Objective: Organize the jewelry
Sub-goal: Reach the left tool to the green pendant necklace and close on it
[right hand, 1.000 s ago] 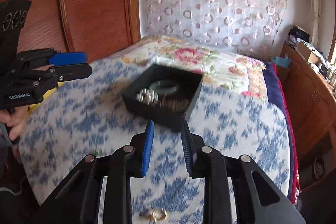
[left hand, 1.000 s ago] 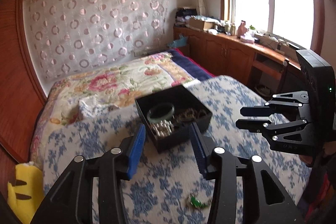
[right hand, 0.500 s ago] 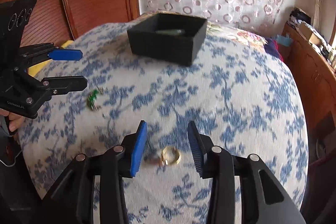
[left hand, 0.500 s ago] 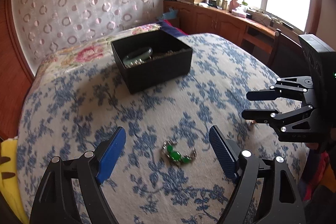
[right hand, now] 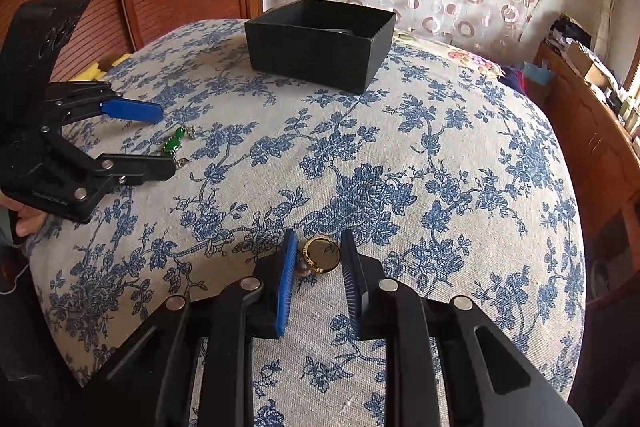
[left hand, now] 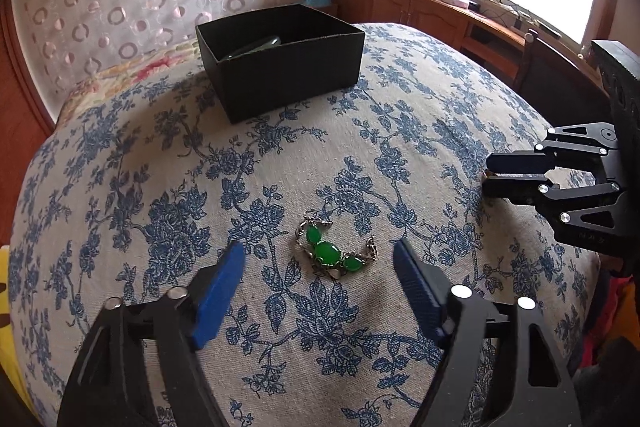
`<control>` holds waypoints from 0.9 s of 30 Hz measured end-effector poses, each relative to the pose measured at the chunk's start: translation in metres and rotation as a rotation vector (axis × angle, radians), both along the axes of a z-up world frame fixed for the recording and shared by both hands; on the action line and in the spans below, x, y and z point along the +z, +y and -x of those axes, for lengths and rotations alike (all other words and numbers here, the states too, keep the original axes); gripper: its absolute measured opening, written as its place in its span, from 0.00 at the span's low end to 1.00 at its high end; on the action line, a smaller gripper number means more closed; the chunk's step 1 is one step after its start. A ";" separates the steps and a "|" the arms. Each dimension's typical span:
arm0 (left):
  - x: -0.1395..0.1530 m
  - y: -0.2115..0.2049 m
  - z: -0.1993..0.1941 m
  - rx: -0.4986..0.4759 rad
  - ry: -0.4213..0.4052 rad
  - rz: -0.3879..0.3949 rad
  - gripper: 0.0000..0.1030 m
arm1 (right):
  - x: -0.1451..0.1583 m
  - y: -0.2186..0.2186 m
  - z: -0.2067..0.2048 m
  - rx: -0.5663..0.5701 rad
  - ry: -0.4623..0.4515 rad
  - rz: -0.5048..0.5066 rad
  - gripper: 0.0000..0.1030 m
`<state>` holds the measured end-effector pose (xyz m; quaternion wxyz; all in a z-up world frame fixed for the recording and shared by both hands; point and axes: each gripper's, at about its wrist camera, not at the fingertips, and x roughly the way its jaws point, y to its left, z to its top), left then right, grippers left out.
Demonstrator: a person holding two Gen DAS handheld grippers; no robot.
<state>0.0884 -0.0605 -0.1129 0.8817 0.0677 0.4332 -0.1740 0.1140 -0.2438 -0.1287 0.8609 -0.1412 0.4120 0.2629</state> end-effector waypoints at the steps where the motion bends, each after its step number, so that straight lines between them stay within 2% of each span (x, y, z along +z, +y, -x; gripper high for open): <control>1: 0.000 -0.001 0.000 0.001 -0.005 -0.004 0.62 | 0.000 0.000 0.000 0.001 0.000 0.000 0.24; 2: 0.000 -0.001 -0.001 0.002 -0.006 -0.006 0.62 | 0.000 0.000 0.000 -0.001 -0.001 -0.001 0.23; 3: 0.001 -0.001 -0.001 0.006 -0.008 0.001 0.56 | 0.000 -0.001 -0.001 -0.005 -0.001 -0.003 0.23; 5: 0.002 0.000 -0.003 0.015 -0.004 0.025 0.51 | 0.001 -0.002 -0.001 -0.008 -0.001 -0.010 0.23; 7: 0.002 0.002 -0.003 0.025 -0.004 0.037 0.40 | 0.001 -0.002 -0.001 -0.011 -0.004 -0.014 0.23; 12: 0.001 0.005 -0.001 0.053 -0.016 0.001 0.22 | 0.001 0.000 0.001 -0.007 -0.013 -0.008 0.21; 14: 0.000 0.008 0.001 0.063 -0.018 -0.012 0.20 | 0.001 0.001 0.002 -0.006 -0.016 -0.008 0.18; 15: 0.000 0.009 0.002 0.065 -0.020 -0.013 0.18 | 0.002 0.001 0.002 -0.004 -0.020 -0.008 0.11; 18: -0.001 0.012 0.006 0.067 -0.032 -0.023 0.09 | 0.003 0.002 0.003 -0.001 -0.022 -0.006 0.11; 27: 0.008 0.011 0.007 0.048 -0.061 0.005 0.08 | 0.007 -0.003 0.008 -0.010 -0.038 -0.021 0.10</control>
